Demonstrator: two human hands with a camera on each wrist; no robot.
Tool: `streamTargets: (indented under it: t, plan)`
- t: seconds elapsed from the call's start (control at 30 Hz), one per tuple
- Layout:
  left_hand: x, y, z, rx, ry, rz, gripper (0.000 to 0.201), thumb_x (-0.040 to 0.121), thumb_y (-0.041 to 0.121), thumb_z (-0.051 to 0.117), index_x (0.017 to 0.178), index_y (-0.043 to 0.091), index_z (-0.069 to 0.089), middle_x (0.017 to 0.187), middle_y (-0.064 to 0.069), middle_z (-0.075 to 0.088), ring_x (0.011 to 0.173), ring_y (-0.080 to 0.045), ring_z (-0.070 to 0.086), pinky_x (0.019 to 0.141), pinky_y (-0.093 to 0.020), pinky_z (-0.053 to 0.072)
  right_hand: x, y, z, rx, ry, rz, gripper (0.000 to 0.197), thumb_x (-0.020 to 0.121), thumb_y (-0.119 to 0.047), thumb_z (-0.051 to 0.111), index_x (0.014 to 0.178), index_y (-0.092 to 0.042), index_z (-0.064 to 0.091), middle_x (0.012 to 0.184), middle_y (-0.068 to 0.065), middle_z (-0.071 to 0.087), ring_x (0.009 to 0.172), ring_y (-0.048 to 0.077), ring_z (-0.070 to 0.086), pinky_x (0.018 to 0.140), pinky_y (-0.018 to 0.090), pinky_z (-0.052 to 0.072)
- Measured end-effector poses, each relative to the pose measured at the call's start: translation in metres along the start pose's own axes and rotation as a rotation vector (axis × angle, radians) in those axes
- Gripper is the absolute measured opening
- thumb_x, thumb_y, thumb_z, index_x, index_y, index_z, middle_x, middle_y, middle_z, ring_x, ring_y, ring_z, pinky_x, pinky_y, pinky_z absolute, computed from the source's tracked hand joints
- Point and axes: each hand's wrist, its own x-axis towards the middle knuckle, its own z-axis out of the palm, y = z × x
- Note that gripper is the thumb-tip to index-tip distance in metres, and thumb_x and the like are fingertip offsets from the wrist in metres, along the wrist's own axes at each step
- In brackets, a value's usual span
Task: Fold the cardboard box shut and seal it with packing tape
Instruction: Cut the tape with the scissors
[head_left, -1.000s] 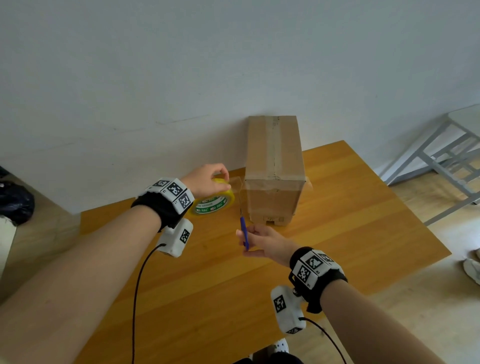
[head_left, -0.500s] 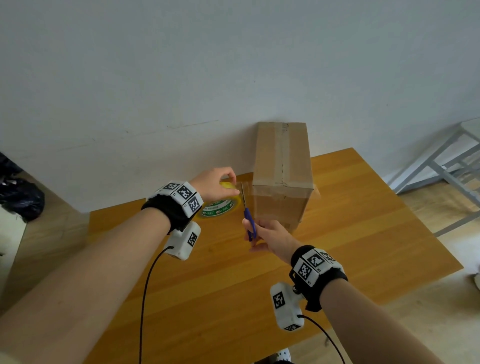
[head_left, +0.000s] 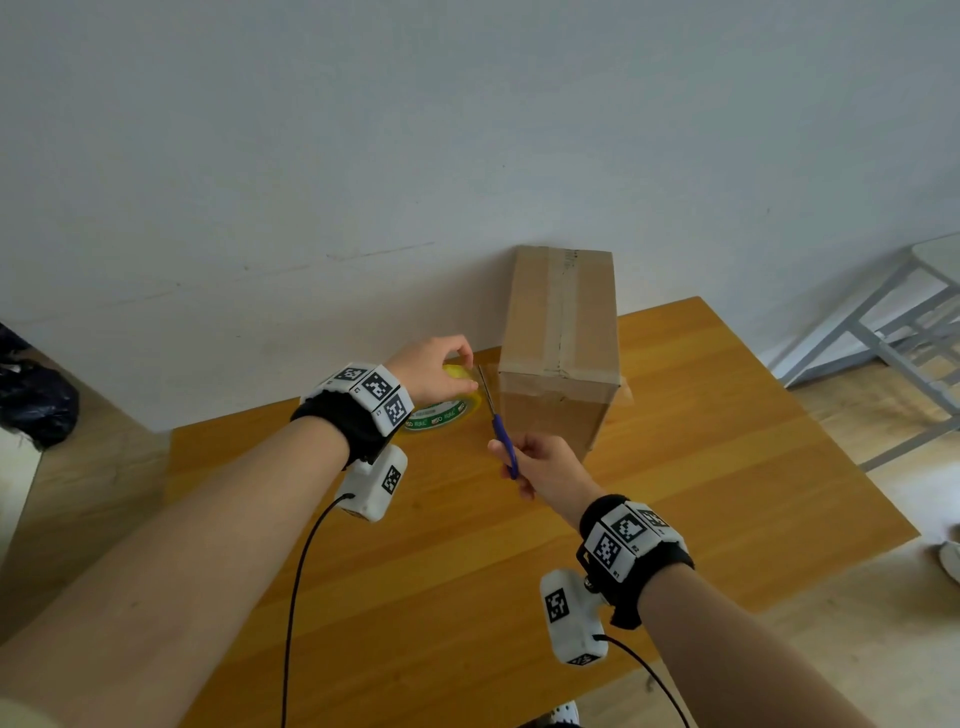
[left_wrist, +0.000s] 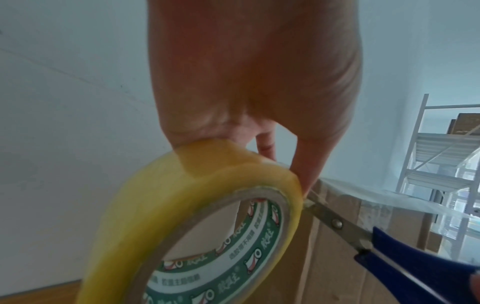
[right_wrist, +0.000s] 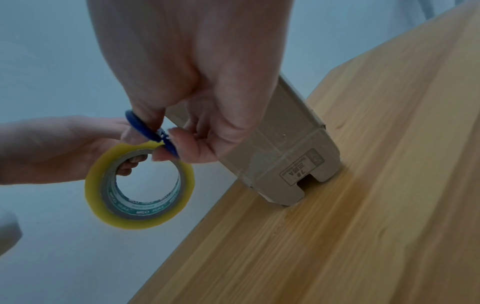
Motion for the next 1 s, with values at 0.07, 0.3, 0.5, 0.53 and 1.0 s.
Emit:
streamTargets:
  t: [0.07, 0.3, 0.5, 0.53, 1.0]
  plan:
    - [0.001, 0.002, 0.000, 0.055, -0.005, -0.003, 0.028, 0.085, 0.032, 0.062, 0.108, 0.018, 0.054, 0.111, -0.005, 0.058, 0.088, -0.022, 0.056, 0.068, -0.026, 0.039, -0.001, 0.000, -0.002, -0.028, 0.006, 0.009, 0.029, 0.089, -0.027, 0.064, 0.100, 0.000, 0.061, 0.065, 0.000, 0.055, 0.041, -0.001, 0.045, 0.044, 0.019, 0.038]
    - [0.004, -0.001, 0.001, 0.186, -0.005, -0.032, 0.029, 0.087, 0.033, 0.060, 0.112, 0.022, 0.051, 0.085, 0.004, 0.051, 0.060, -0.012, 0.046, 0.053, -0.025, 0.035, -0.003, -0.002, -0.004, -0.071, 0.007, 0.003, 0.030, 0.089, -0.028, 0.063, 0.101, -0.001, 0.059, 0.068, 0.000, 0.056, 0.051, 0.002, 0.049, 0.046, 0.020, 0.038]
    - [-0.001, -0.021, 0.000, 0.188, -0.017, -0.091, 0.018, 0.085, 0.028, 0.064, 0.096, 0.023, 0.051, 0.091, 0.003, 0.054, 0.069, -0.013, 0.053, 0.058, -0.024, 0.039, -0.005, 0.000, -0.012, -0.095, 0.006, -0.007, 0.029, 0.090, -0.031, 0.062, 0.100, -0.003, 0.060, 0.069, -0.001, 0.057, 0.063, 0.010, 0.050, 0.050, 0.022, 0.041]
    - [-0.002, -0.024, 0.002, 0.158, -0.023, -0.092, 0.018, 0.083, 0.027, 0.065, 0.096, 0.022, 0.052, 0.097, 0.002, 0.055, 0.080, -0.017, 0.056, 0.064, -0.027, 0.044, -0.005, 0.000, -0.011, -0.101, 0.008, -0.011, 0.032, 0.090, -0.031, 0.062, 0.102, -0.002, 0.061, 0.070, -0.001, 0.057, 0.064, 0.010, 0.051, 0.050, 0.023, 0.041]
    - [-0.024, -0.071, 0.084, 0.038, 0.170, -0.133, 0.022, 0.086, 0.024, 0.062, 0.079, 0.031, 0.043, 0.068, 0.005, 0.056, 0.049, -0.012, 0.046, 0.043, -0.022, 0.034, -0.003, 0.005, -0.013, -0.125, 0.028, -0.037, 0.021, 0.089, -0.033, 0.063, 0.084, -0.013, 0.058, 0.068, -0.001, 0.060, 0.058, 0.011, 0.046, 0.049, 0.023, 0.041]
